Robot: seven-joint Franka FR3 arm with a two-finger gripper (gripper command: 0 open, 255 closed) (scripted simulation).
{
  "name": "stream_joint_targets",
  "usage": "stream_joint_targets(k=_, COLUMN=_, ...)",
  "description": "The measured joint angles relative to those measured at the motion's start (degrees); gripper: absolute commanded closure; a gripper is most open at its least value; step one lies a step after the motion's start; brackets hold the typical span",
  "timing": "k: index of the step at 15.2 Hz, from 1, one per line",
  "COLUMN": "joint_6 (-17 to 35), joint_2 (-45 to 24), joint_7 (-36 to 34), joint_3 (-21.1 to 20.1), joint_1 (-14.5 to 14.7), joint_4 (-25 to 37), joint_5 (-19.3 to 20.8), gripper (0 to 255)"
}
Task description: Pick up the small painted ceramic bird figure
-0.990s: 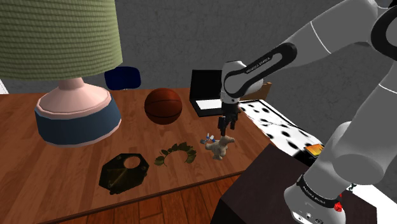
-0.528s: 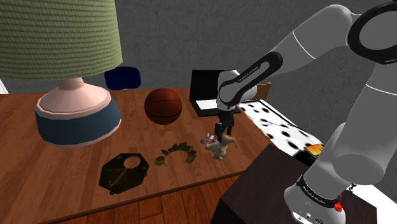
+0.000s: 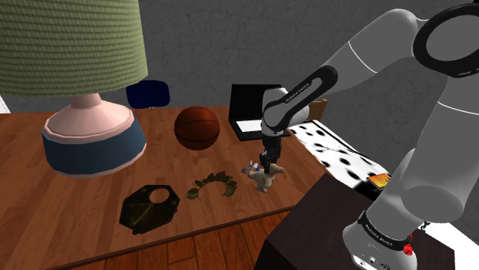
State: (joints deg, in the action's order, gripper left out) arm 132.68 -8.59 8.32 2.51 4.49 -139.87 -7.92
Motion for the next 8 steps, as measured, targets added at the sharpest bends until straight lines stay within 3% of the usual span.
stream_joint_targets(k=8, joint_6=-1.6, joint_2=1.4, joint_7=-0.4, joint_3=0.1, joint_1=0.0, joint_4=0.1, joint_5=0.3, gripper=255)
